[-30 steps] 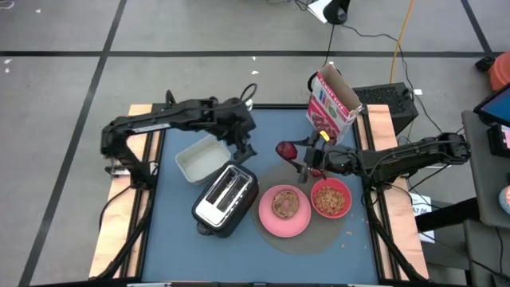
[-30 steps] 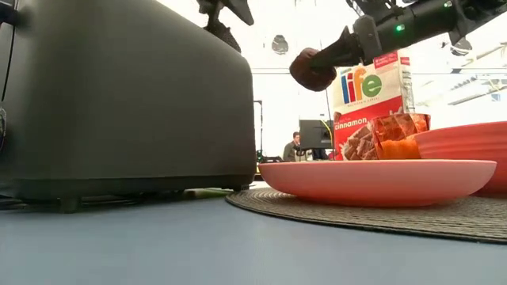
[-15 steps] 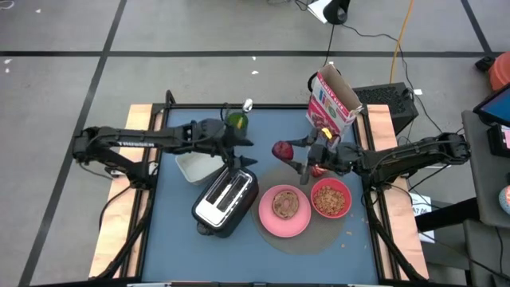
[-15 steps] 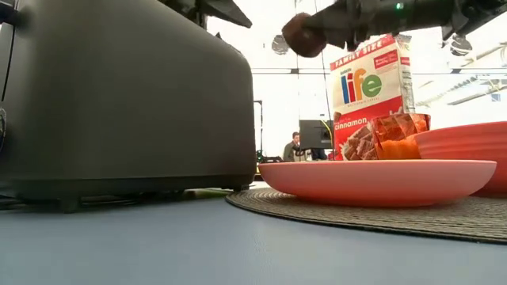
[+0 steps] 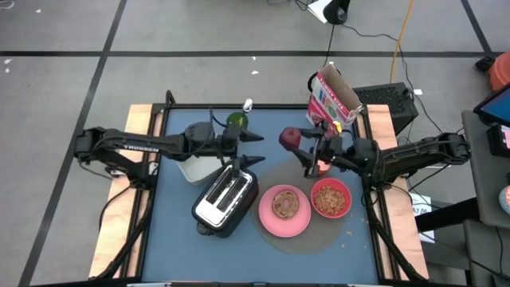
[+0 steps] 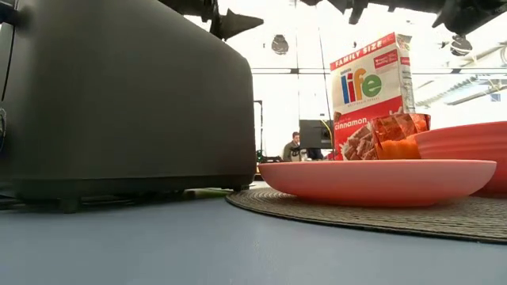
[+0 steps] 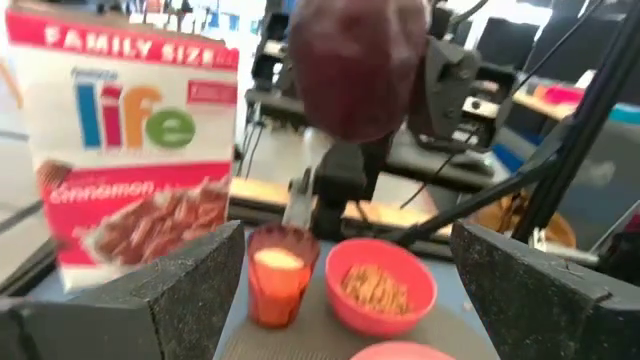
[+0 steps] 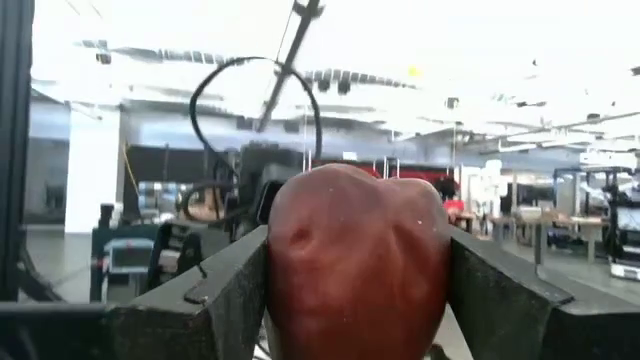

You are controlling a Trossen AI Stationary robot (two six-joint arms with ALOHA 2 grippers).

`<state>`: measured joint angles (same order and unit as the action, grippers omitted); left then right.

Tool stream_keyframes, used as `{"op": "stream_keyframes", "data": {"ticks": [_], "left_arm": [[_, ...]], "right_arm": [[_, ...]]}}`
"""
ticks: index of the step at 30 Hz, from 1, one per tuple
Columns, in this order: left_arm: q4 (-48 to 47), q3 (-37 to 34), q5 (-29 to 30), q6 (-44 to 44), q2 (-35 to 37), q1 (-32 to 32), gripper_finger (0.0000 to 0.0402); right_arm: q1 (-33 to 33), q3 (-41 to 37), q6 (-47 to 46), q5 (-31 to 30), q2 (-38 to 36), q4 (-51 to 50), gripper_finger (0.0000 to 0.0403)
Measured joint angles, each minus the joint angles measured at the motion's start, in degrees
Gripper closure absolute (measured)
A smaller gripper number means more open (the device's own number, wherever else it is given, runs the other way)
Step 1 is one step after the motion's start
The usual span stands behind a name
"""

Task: Arrange a breakfast setting
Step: Put the apple on the placemat to the top of the pink plate

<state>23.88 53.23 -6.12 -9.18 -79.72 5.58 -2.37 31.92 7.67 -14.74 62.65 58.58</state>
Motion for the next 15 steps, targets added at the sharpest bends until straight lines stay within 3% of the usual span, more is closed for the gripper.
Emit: {"op": "stream_keyframes", "data": {"ticks": [8,15], "left_arm": [[11.6,0.0,0.0,6.2,-3.7,-2.7,0.0043],[20.7,0.0,0.1,6.1,-6.8,-2.9,0.0043]], "right_arm": [[0.0,0.0,-3.3,6.3,0.0,3.8,0.0145],[0.0,0.0,-5.7,10.6,0.0,3.8,0.0145]]}}
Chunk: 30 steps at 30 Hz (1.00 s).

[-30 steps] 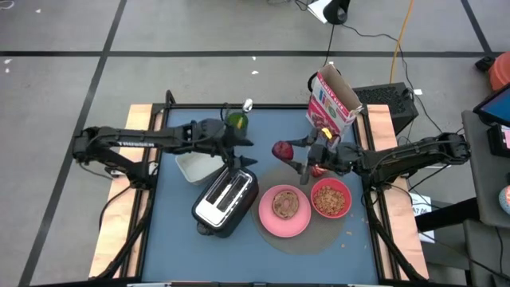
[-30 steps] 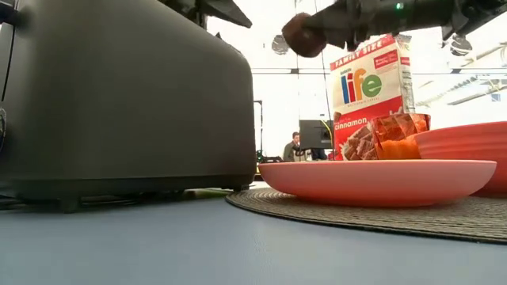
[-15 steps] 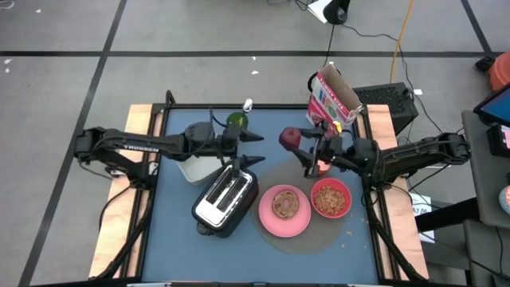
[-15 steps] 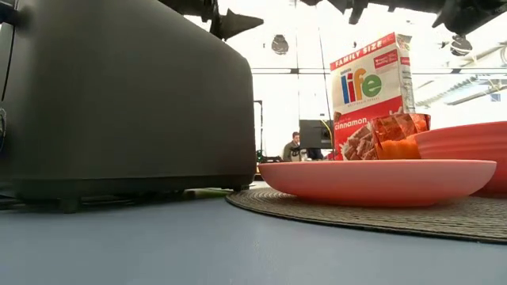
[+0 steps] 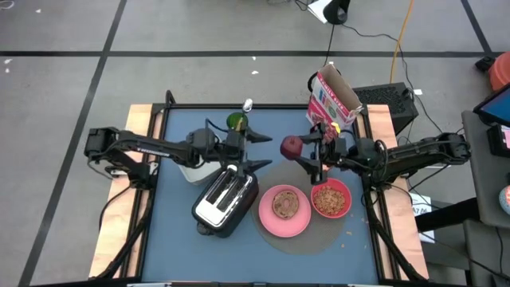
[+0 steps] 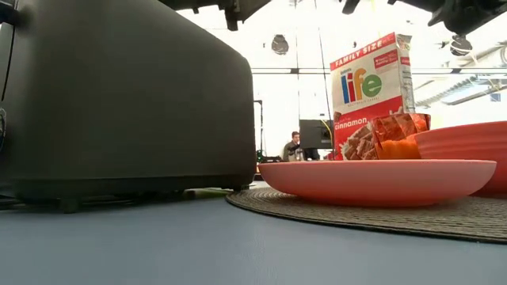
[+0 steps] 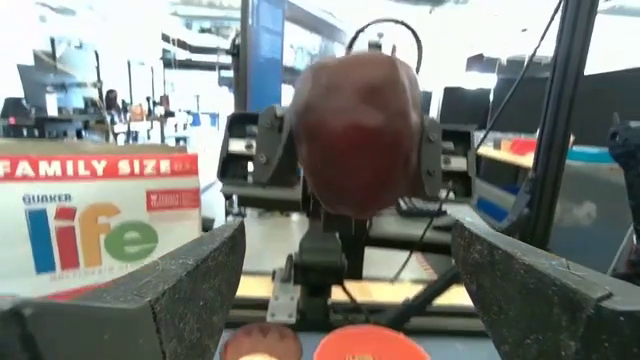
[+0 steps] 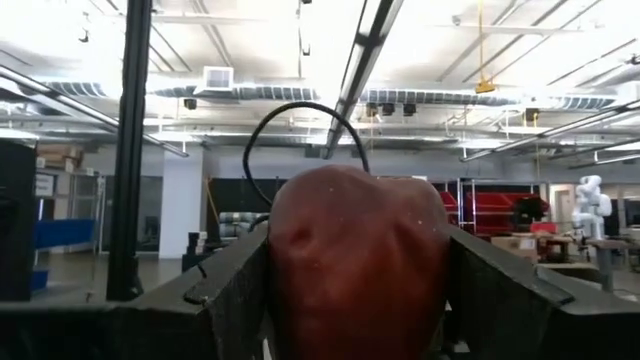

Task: Arrange a breakfast setting
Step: Put the apple on the placemat to the top of the pink plate

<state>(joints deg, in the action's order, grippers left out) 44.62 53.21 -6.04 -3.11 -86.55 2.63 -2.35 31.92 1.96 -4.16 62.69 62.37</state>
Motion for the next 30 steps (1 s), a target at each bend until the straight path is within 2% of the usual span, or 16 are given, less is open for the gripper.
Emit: {"op": "stream_keyframes", "data": {"ticks": [15,30], "left_arm": [[14.0,0.7,0.0,-0.2,-8.7,-0.5,0.0043],[13.7,0.7,0.0,-0.2,-8.9,-0.5,0.0043]], "right_arm": [[0.0,0.0,0.2,-0.2,2.2,0.0,0.0145],[0.0,0.0,0.7,-0.1,8.1,6.5,0.0144]]}}
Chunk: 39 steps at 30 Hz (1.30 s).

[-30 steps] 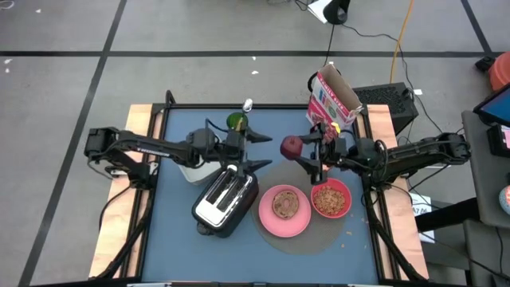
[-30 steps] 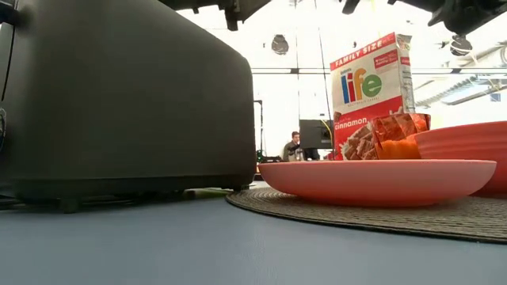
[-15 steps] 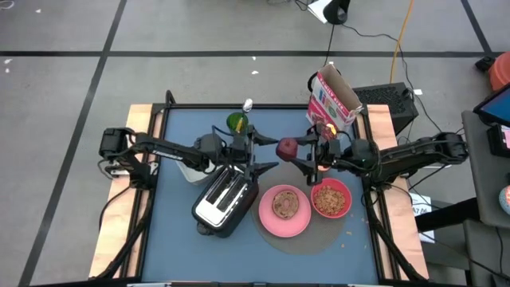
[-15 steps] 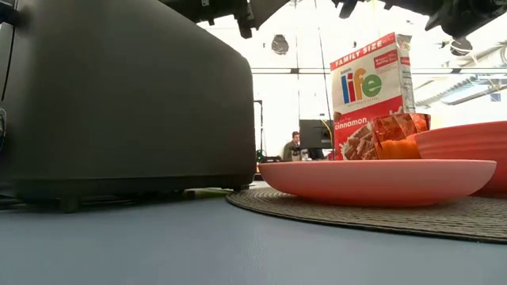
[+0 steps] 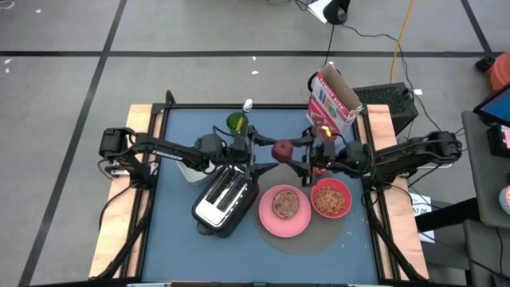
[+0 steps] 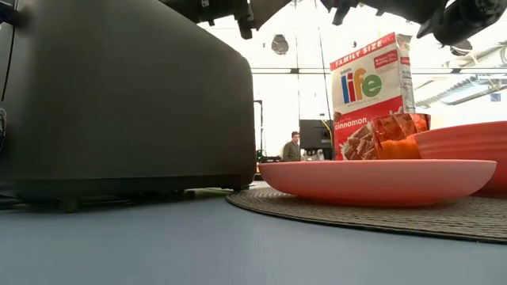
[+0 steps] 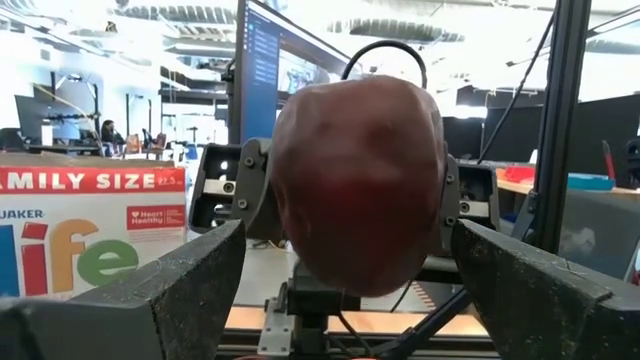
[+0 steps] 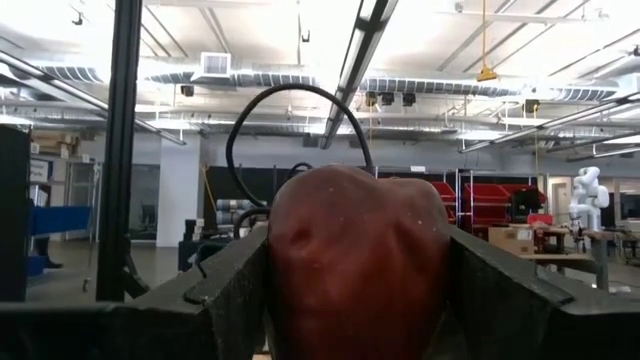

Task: Arrange a breakfast setting
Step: Put the apple on the placemat to the top of the pink plate

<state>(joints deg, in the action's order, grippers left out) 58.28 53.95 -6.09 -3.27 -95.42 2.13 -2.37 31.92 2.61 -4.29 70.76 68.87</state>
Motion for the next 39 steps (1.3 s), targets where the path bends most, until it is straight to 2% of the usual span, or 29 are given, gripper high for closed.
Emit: {"op": "stream_keyframes", "data": {"ticks": [15,27,39], "left_arm": [[-0.2,0.0,0.0,0.2,0.0,-0.2,0.0047],[-0.2,0.0,0.1,0.5,0.0,-0.2,0.0161],[-0.2,0.0,0.1,0.3,0.0,-0.2,0.0176]], "right_arm": [[0.0,0.0,0.0,-0.1,6.0,7.2,0.0144],[0.1,0.0,0.0,-0.1,6.1,7.3,0.0144],[0.1,0.0,0.0,-0.1,6.1,7.2,0.0138]]}}
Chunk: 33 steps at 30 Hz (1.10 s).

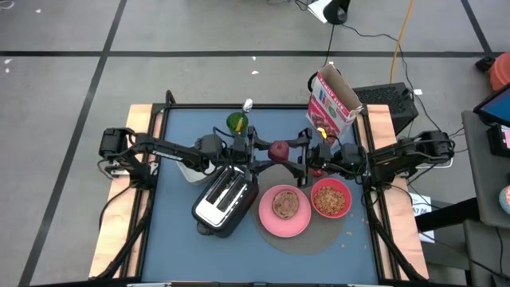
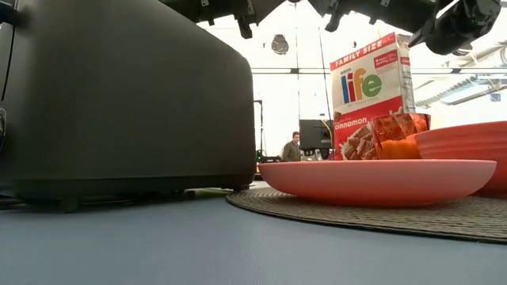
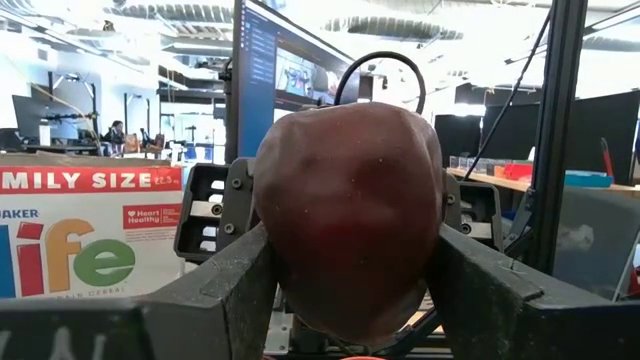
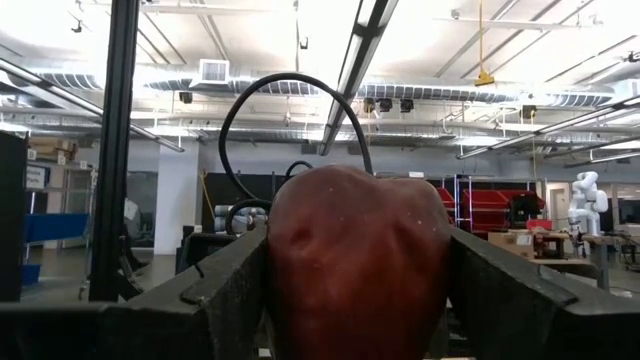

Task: Arrange a breakfast setting
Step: Put the apple on the placemat to the top of the pink plate

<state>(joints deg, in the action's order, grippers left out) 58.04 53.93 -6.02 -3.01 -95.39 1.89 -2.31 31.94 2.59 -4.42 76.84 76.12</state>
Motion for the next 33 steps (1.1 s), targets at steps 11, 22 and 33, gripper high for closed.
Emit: {"op": "stream_keyframes", "data": {"ticks": [11,22,33], "left_arm": [[-0.4,0.0,0.0,0.0,0.0,0.0,0.0178],[-1.3,0.0,0.1,-0.3,0.0,0.1,0.0178],[-1.7,0.0,0.1,-0.4,0.0,0.2,0.0178]], "right_arm": [[0.0,0.0,-0.2,0.0,0.0,-0.1,0.004],[0.0,0.0,-3.5,0.0,-7.0,-15.2,0.0019],[0.0,0.0,-3.5,0.0,-22.4,-43.5,0.0018]]}}
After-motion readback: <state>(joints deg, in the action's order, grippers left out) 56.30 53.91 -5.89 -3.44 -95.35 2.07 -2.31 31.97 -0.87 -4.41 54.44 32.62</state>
